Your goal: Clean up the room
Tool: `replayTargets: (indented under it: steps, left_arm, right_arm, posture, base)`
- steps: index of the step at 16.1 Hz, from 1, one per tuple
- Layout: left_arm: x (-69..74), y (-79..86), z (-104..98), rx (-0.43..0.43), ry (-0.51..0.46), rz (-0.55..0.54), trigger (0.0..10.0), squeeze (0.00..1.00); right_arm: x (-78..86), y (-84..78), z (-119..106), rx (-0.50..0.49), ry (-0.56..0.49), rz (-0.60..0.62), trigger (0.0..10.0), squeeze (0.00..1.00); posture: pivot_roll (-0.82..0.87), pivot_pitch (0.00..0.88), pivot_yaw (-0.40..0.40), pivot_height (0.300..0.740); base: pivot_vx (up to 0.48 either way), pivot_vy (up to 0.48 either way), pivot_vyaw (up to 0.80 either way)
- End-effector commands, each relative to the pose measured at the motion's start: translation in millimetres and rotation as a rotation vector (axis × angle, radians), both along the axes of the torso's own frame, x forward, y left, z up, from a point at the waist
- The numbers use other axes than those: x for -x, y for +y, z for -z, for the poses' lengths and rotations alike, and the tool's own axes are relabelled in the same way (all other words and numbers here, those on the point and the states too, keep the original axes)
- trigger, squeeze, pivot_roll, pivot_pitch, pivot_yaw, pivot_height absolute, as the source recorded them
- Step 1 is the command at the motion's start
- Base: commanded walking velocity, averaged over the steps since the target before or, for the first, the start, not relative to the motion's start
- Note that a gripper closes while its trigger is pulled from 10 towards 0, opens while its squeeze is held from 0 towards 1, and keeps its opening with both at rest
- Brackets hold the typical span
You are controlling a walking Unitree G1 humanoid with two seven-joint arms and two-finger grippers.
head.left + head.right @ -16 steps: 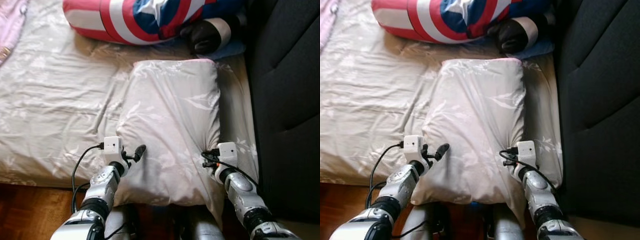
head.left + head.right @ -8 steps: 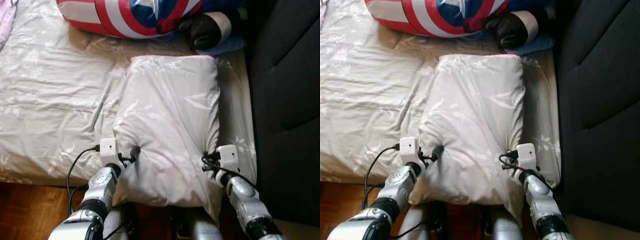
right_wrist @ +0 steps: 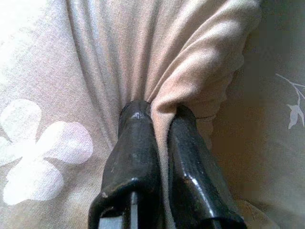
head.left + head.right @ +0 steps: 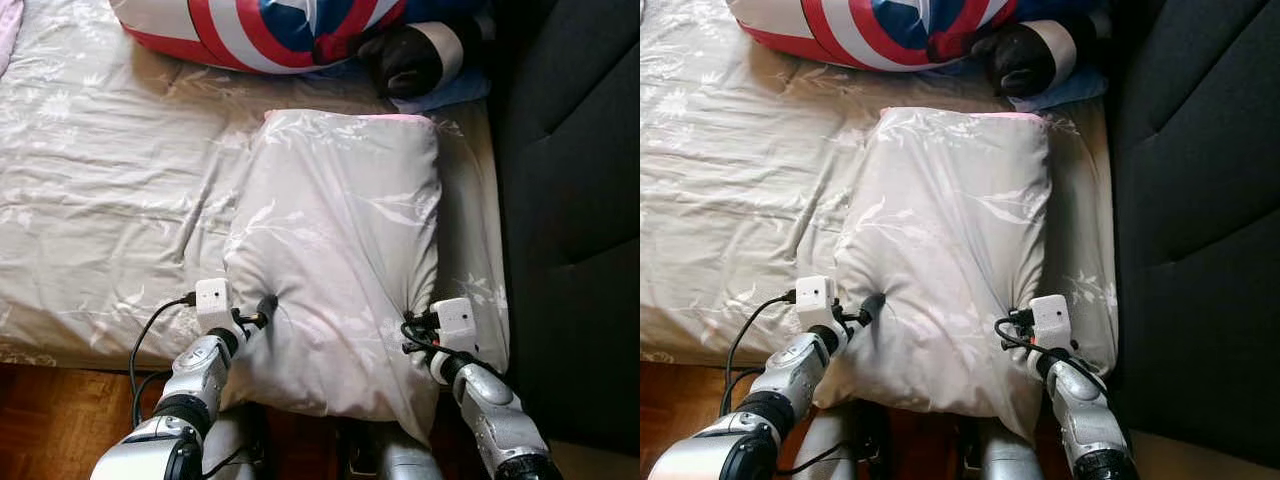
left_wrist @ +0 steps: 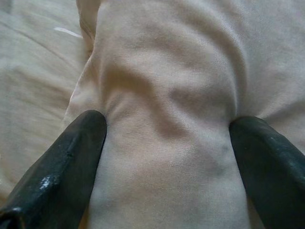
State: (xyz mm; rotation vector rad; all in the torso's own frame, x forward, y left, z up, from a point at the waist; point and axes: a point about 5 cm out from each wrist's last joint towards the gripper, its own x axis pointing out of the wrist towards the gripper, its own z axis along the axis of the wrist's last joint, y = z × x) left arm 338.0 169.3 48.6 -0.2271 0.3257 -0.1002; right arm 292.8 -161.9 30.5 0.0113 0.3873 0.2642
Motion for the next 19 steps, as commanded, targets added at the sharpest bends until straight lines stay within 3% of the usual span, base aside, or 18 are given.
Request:
replayTargets:
  steps: [1,6,10,19]
  left_arm:
    - [18.1,-4.7,26.9,0.005,0.132,0.021,0.0,0.00]
    - [16.3,-15.5,25.3,0.044,0.136,0.079,0.0,0.00]
    - [18.0,-11.0,27.6,0.083,0.151,0.029,0.0,0.00]
    - [14.4,-16.3,21.1,0.136,0.093,0.043,0.0,0.00]
  right_arm:
    - [33.3,1.3,38.4,0.003,0.197,-0.031,0.0,0.00]
    - [35.0,2.9,36.1,0.008,0.204,-0.039,0.0,0.00]
    - [37.7,5.5,35.1,0.011,0.208,-0.055,0.0,0.00]
    - [34.3,8.6,34.8,0.004,0.214,-0.050,0.0,0.00]
  posture:
    - [-0.14,0.436,-0.126,0.660]
    - [-0.14,0.435,-0.126,0.660]
    - [-0.14,0.436,-0.126,0.660]
    - [-0.13,0.412,-0.117,0.660]
  base:
    - [0.000,0.000,0.00]
    - [0.000,0.000,0.00]
    - [0.000,0.000,0.00]
    - [0.000,0.000,0.00]
